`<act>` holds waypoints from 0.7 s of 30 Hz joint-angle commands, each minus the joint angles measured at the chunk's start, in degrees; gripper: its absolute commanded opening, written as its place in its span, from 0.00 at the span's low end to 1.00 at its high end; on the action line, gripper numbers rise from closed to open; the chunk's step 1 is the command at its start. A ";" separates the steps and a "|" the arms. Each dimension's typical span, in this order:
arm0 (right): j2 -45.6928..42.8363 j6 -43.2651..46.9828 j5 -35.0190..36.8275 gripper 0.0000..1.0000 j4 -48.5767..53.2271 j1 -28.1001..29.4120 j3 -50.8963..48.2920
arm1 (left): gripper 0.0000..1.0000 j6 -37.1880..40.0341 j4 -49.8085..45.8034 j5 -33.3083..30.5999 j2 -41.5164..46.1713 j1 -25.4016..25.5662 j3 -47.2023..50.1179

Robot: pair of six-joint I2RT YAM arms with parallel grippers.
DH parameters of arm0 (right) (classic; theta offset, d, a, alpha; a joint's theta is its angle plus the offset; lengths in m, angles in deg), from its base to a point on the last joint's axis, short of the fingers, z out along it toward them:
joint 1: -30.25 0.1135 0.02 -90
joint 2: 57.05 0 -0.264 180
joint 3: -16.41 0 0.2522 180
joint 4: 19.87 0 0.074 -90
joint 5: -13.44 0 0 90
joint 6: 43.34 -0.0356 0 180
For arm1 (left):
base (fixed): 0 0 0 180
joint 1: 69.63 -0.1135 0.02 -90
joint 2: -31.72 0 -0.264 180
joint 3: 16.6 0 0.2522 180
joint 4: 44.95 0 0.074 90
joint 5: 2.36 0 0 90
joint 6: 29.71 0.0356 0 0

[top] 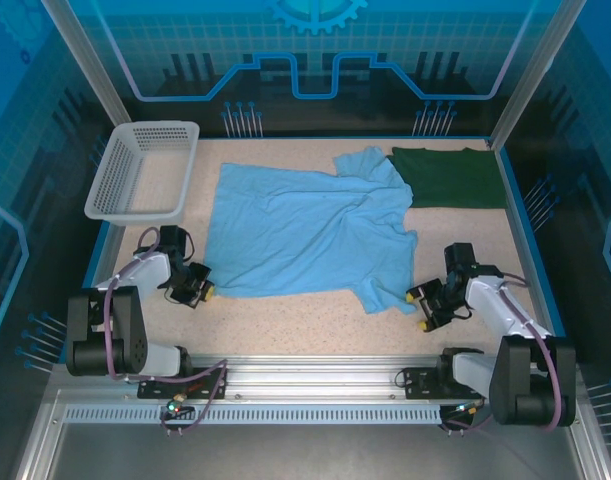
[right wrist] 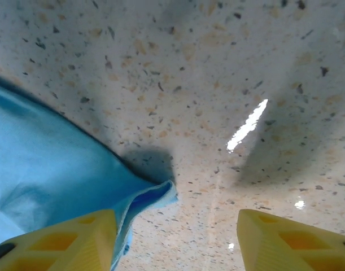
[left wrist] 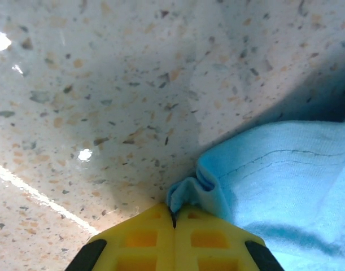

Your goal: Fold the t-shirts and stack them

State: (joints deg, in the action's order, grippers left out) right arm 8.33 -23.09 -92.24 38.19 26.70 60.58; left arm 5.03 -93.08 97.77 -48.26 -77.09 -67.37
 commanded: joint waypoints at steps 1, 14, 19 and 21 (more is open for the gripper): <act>0.68 -3.82 -1.33 0.57 -2.67 -0.57 -0.06 | 0.00 2.54 5.22 -3.71 -0.89 -0.71 -0.76; 6.73 -5.67 3.22 0.00 -1.00 4.43 2.44 | 0.00 6.31 0.60 -4.26 0.57 -0.71 -2.11; -0.05 -3.67 11.22 0.00 10.07 5.52 3.95 | 0.00 8.59 -6.62 -6.53 3.21 -0.67 -4.29; -4.89 -4.85 14.91 0.00 15.37 6.34 3.76 | 0.00 8.33 -8.39 -6.71 5.26 -0.71 -3.92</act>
State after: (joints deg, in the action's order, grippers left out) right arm 8.12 -27.88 -84.40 42.65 31.71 63.34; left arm 11.39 -95.95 93.51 -46.23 -77.09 -70.22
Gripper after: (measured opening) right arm 0.051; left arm 0.052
